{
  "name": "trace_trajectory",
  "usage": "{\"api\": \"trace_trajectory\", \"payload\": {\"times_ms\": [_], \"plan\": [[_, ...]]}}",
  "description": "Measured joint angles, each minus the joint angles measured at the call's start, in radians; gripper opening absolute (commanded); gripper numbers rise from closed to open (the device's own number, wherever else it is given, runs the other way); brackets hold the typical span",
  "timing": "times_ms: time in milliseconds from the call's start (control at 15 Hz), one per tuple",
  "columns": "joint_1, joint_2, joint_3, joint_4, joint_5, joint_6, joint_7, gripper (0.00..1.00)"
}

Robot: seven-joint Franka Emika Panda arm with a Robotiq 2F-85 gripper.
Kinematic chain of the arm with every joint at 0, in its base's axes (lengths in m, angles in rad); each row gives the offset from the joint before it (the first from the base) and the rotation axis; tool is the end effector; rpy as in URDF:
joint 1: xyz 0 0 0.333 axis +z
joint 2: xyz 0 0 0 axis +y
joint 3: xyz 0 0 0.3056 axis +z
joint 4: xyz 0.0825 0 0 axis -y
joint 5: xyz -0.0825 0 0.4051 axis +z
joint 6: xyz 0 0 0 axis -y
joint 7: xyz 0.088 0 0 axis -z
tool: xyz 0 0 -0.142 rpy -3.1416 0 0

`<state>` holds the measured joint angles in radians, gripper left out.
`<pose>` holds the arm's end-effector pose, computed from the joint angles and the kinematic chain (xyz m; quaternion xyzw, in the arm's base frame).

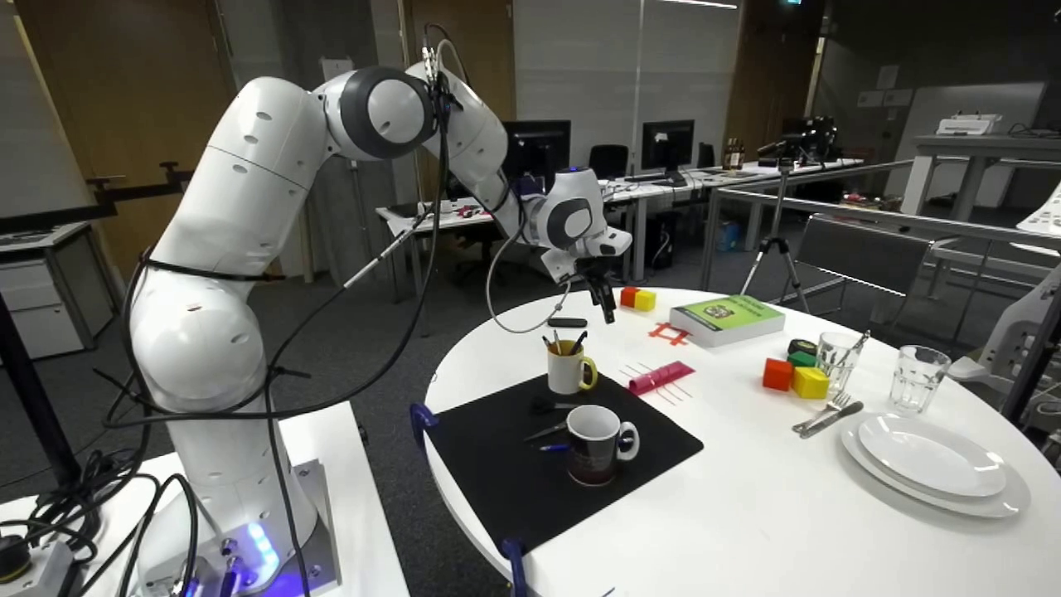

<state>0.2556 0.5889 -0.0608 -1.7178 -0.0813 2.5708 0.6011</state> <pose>0.7020 0.1417 0.2171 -0.9770 0.1622 -0.1378 0.0120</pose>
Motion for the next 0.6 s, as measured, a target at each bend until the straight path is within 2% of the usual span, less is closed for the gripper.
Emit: {"api": "trace_trajectory", "payload": {"times_ms": [267,600], "plan": [[0.052,0.034,-0.063,0.001,-0.081,0.023,0.018,1.0],[0.066,0.044,-0.07,0.001,-0.102,0.021,0.016,1.0]]}}
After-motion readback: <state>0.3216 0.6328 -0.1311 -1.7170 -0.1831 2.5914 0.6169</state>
